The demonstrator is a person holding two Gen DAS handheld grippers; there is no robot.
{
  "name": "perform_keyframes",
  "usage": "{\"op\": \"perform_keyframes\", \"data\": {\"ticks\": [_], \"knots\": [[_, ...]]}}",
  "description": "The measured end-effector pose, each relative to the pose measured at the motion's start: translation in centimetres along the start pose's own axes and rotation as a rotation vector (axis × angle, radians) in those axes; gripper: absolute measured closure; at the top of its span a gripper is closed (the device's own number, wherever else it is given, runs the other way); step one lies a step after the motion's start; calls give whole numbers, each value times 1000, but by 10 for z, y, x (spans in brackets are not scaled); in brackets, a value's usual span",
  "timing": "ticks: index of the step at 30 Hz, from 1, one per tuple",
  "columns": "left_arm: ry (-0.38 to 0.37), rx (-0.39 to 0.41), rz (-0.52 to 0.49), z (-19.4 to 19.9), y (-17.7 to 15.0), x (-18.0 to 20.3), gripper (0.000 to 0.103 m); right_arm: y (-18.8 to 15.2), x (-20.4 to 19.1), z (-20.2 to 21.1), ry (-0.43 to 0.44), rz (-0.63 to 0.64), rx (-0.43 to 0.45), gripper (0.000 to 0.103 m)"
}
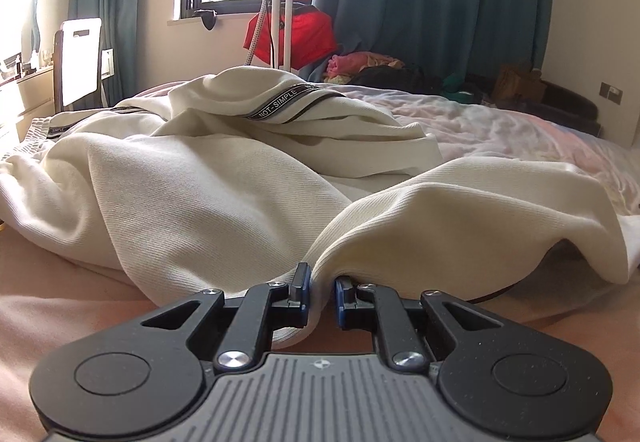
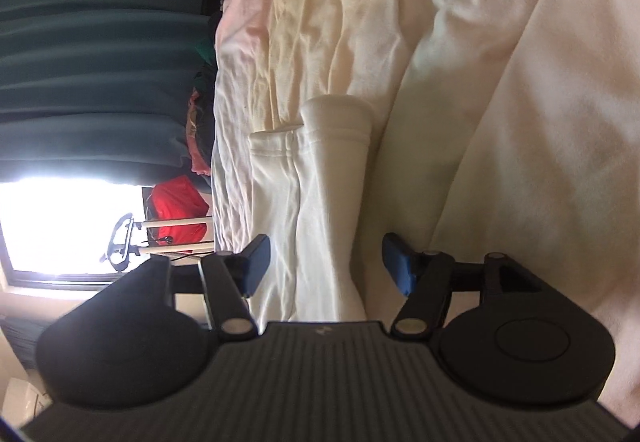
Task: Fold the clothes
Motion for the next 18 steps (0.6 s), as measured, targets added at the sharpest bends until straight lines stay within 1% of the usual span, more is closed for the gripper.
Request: {"op": "perform_keyframes", "data": {"ticks": [1, 2, 3, 4, 5, 6, 7, 8, 9, 10, 11, 12, 14, 15, 16, 17, 18], "knots": [[-3, 0, 7, 0, 0, -1, 90, 1, -4, -2, -15, 39, 19, 40], [-6, 0, 14, 0, 0, -2, 90, 2, -8, -3, -29, 78, 38, 45], [-8, -1, 18, 0, 0, -2, 90, 4, -10, -7, -24, 93, 43, 53], [-11, -2, 21, 0, 1, -3, 90, 7, -11, -10, -16, 106, 47, 57], [-13, -3, 25, -1, 1, -4, 90, 9, -12, -15, -9, 121, 46, 66], [-16, -4, 29, -1, 1, -4, 90, 10, -14, -19, -8, 140, 42, 78], [-18, -5, 33, -1, 2, -5, 90, 12, -16, -24, -18, 177, 33, 85], [-20, -6, 35, -1, 2, -5, 90, 11, -20, -25, -34, 233, 31, 97], [-20, -9, 30, -1, 3, -4, 87, 11, -24, -26, -50, 290, 31, 97], [-18, -14, 21, -1, 3, -3, 85, 10, -29, -24, -67, 337, 54, 97], [-18, -19, 14, 0, 4, -3, 76, 12, -33, -20, -66, 366, 86, 98], [-19, -25, 9, 0, 5, -3, 64, 14, -34, -16, -47, 364, 114, 98], [-33, -36, 29, 5, 6, -6, 54, 22, -36, -9, -13, 351, 172, 98], [-43, -40, 51, 8, 8, -10, 48, 27, -36, -7, -2, 342, 203, 98], [-55, -43, 84, 13, 9, -15, 44, 33, -34, -6, 3, 328, 225, 98], [-59, -44, 131, 20, 10, -23, 36, 39, -32, -6, 8, 314, 247, 98], [-60, -44, 181, 27, 10, -31, 31, 43, -27, -2, 11, 293, 258, 98]]}}
Point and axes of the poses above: each gripper's, at about its wrist camera, not at the fingertips, and z roughly against the way its jaws point, x to its right, y to its top, the point moved 1 cm from there along -z, roughly the way its jaws point, and after that the axes turned 2 degrees about -y, right-handed, at the moved point
